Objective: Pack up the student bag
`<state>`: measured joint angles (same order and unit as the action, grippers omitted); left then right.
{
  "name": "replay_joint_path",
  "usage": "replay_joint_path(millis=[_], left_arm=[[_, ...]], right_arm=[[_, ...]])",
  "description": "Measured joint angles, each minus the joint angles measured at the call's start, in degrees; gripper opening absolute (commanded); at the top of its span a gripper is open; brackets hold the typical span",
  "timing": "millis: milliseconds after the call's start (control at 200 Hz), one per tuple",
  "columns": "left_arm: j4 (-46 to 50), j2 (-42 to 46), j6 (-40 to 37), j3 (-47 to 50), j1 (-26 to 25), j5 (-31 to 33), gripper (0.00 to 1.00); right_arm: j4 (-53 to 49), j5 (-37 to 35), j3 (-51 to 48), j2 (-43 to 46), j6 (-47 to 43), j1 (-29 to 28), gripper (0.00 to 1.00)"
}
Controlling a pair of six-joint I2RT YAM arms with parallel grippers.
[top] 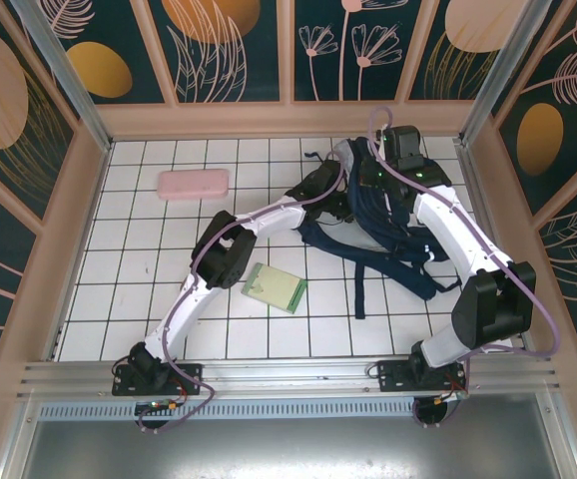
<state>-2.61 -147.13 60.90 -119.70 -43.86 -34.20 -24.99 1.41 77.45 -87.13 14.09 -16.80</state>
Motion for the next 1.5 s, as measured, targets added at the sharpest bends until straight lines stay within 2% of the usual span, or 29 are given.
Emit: replay_joint_path(millis=[200, 350, 545, 640, 755, 830, 956, 1011, 1061, 1121, 1296, 1396, 1501], left_arm=[[2.27, 3.06, -3.32, 4.28, 0.11, 2.93, 0.74], [4.39, 10.93, -5.35, 13.64, 1.2, 6.27, 0.75], [6.32, 23.19, -7.85, 26.08, 5.03, 10.95, 0.74], [7.26, 29.2, -9.51, 32.06, 6.99, 13.53, 0.73], [9.27, 35.36, -11.85, 38.49, 8.39, 16.81, 0.69], [10.71, 38.56, -13.11, 41.88, 8.74, 18.6, 0.65], [12.17, 42.6, -15.06, 47.43, 9.11, 21.0, 0.6], [12.63, 44.09, -15.34, 49.9, 9.22, 21.62, 0.57], [13.16, 45.31, -15.82, 52.19, 9.35, 22.23, 0.57], [13.75, 46.56, -15.93, 54.66, 9.38, 22.88, 0.57], [14.49, 50.05, -15.96, 60.41, 9.38, 24.06, 0.57], [14.36, 51.78, -16.0, 63.14, 9.38, 24.22, 0.57], [14.4, 52.98, -16.17, 66.55, 9.38, 24.24, 0.56]], right_arm=[[0.0, -0.13, -0.11, 0.0, -0.04, -0.02, 0.0], [1.29, -0.13, -1.9, 0.0, -0.02, -0.07, 0.0], [2.86, 0.35, -3.39, -0.02, 0.02, -0.13, 0.0], [3.13, 0.76, -3.39, -0.04, 0.26, -0.13, 0.12], [3.43, 1.36, -3.69, -0.04, 0.85, -0.31, 0.16], [3.43, 1.29, -3.82, -0.07, 1.42, -0.96, 0.24], [3.34, 0.39, -4.35, -0.07, 1.27, -3.82, 0.35], [3.34, -0.28, -4.83, 0.0, 1.36, -5.84, 0.37], [3.19, -1.03, -5.55, 0.24, 1.31, -7.93, 0.39], [2.78, -2.56, -6.6, 0.76, 1.16, -10.45, 0.46], [1.22, -3.87, -8.9, 4.35, 1.27, -13.97, 0.46], [1.33, -3.06, -11.78, 7.45, 1.51, -15.15, 0.44], [2.16, -1.18, -16.74, 9.9, 2.8, -18.95, 0.42]])
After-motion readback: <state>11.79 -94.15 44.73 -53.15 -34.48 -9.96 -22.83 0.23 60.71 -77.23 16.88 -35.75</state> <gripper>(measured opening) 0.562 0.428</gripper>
